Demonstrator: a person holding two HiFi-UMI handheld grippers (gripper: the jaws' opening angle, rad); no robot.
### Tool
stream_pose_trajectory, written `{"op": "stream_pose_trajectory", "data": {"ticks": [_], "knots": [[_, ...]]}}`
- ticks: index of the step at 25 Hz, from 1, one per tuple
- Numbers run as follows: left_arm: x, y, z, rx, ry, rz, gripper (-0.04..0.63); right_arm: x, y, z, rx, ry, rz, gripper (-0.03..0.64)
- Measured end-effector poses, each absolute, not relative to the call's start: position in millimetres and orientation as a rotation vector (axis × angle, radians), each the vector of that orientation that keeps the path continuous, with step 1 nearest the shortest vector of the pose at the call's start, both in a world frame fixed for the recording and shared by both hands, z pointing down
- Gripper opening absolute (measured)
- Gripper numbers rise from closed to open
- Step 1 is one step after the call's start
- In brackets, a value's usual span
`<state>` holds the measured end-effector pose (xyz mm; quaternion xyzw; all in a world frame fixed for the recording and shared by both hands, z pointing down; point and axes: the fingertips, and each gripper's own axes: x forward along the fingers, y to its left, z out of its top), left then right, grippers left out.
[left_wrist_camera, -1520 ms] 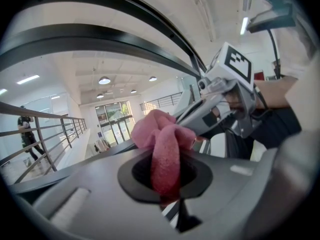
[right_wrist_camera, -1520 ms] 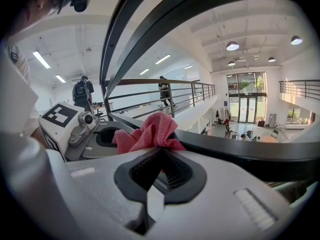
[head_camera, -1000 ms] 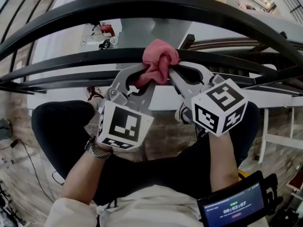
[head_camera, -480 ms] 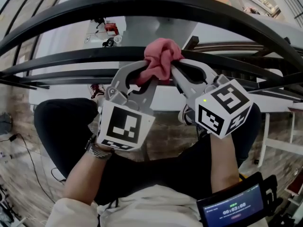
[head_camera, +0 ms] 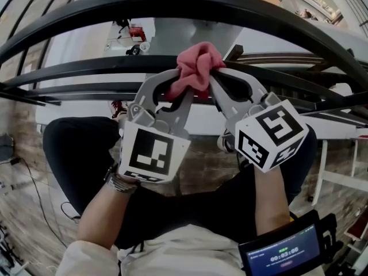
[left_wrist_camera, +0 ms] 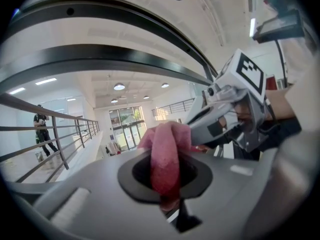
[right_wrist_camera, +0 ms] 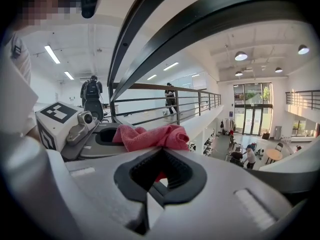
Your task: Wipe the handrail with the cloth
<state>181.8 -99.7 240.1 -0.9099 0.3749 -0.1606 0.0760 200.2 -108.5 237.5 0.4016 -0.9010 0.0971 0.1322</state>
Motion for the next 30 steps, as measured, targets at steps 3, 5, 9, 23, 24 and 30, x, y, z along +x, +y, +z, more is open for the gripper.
{"op": "stream_pose_trajectory", "data": {"ticks": [3, 5, 9, 23, 24, 30], "knots": [[178.1, -105.2, 231.6, -2.717, 1.195, -0.436, 0.032, 201.5, -111.4, 230.2, 1.212, -2.617, 0.238, 0.002], [175.5, -110.9, 228.5, -2.705, 1.226, -0.426, 0.032, 204.9, -114.6, 227.5, 1.259, -2.599, 0.211, 0.002], [176.0, -115.3, 228.1, -2.695, 1.246, -0.446, 0.032, 208.6, -117.5, 229.2, 1.303, -2.554, 0.188, 0.002], [181.7, -118.6, 231.1, -2.697, 1.254, -0.480, 0.029, 208.6, -118.8, 230.4, 1.346, -2.494, 0.096, 0.002], [181.9, -118.6, 231.2, -2.698, 1.255, -0.482, 0.027, 209.4, -118.8, 230.4, 1.347, -2.495, 0.101, 0.002], [184.2, -115.1, 231.1, -2.685, 1.255, -0.469, 0.026, 213.7, -116.8, 230.6, 1.373, -2.482, 0.121, 0.002]]}}
